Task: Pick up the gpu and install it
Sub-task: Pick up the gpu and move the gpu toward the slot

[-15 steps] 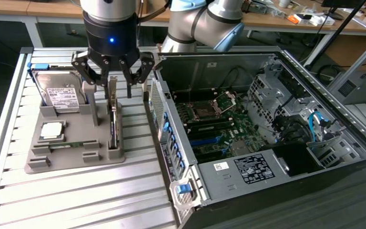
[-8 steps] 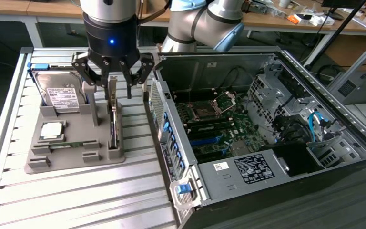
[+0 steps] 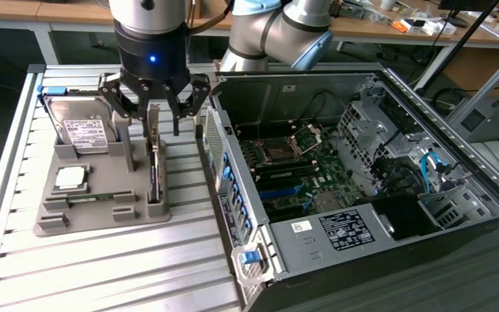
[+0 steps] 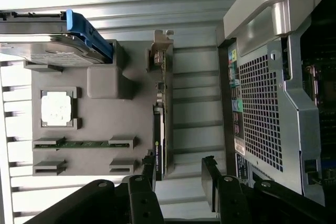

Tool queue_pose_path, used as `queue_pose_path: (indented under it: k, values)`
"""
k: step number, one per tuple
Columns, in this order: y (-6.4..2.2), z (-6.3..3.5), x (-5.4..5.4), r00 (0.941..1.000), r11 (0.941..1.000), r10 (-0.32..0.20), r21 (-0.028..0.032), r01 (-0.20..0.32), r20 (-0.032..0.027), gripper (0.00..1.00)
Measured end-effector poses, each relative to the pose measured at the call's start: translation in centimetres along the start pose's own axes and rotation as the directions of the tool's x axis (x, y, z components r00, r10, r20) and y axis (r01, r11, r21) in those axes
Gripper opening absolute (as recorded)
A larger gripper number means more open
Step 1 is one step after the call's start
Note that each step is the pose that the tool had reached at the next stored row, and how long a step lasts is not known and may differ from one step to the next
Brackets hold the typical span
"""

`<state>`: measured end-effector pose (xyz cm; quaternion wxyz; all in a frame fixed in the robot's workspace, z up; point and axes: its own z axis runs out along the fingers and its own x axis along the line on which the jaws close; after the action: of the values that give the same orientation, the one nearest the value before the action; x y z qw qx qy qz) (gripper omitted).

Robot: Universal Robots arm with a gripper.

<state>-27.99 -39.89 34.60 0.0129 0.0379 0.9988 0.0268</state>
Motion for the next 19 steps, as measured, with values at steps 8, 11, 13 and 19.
queue_pose_path:
  k: [8,11,13,19]
  values:
    - [-0.01,0.24,0.0,1.0,1.0,0.0,-0.0009,0.0,0.0,0.48]
    - [-0.02,0.32,0.01,1.0,1.0,0.0,-0.0013,0.0,-0.0001,0.48]
    - [-0.02,0.39,0.01,1.0,1.0,0.0,-0.002,0.0,0.0,0.48]
    - [-0.04,0.64,0.02,1.0,1.0,0.0,-0.0032,0.0,-0.0002,0.48]
